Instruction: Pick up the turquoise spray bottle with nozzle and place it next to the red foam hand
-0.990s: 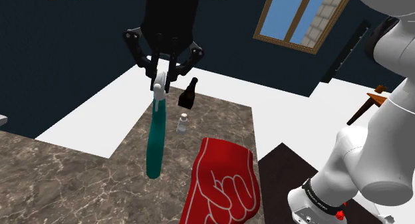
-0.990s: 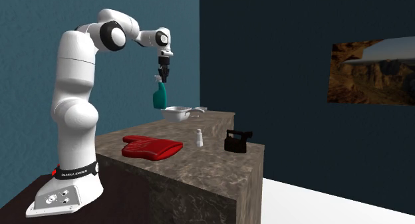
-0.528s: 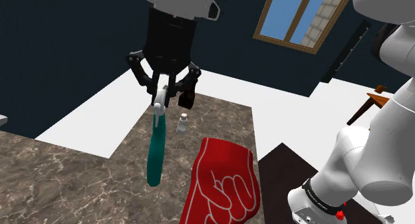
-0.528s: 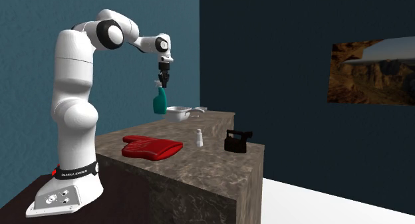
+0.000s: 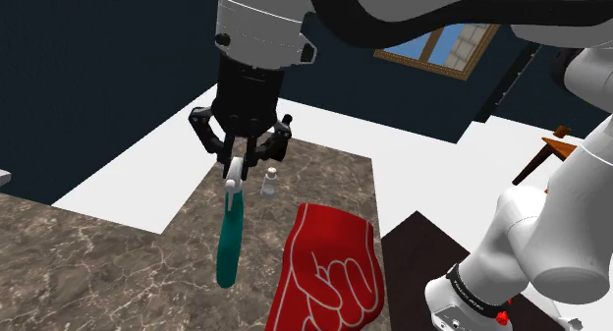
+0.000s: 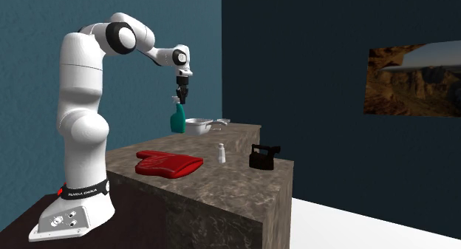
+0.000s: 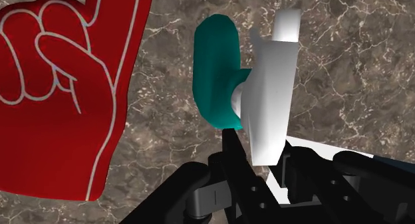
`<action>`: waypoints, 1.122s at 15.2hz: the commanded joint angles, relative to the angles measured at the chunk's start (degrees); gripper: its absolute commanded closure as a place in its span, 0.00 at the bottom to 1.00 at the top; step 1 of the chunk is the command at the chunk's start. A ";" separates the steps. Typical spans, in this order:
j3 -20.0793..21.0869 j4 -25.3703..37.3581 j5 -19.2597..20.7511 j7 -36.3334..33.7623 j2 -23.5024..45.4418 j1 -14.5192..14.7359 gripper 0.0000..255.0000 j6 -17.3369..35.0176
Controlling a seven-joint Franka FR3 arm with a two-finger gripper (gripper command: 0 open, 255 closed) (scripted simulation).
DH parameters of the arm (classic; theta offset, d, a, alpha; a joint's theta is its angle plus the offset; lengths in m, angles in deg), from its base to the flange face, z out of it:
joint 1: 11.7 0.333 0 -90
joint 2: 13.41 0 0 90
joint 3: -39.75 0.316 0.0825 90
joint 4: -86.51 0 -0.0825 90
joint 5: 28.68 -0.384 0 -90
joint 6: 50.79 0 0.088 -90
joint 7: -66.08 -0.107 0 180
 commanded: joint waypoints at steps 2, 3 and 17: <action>-0.03 -2.58 -0.09 0.24 -0.13 -0.05 1.00 2.48; -0.03 -3.33 -0.10 0.30 -0.11 -0.05 1.00 3.25; -0.03 -12.29 0.20 0.74 1.45 0.08 1.00 13.68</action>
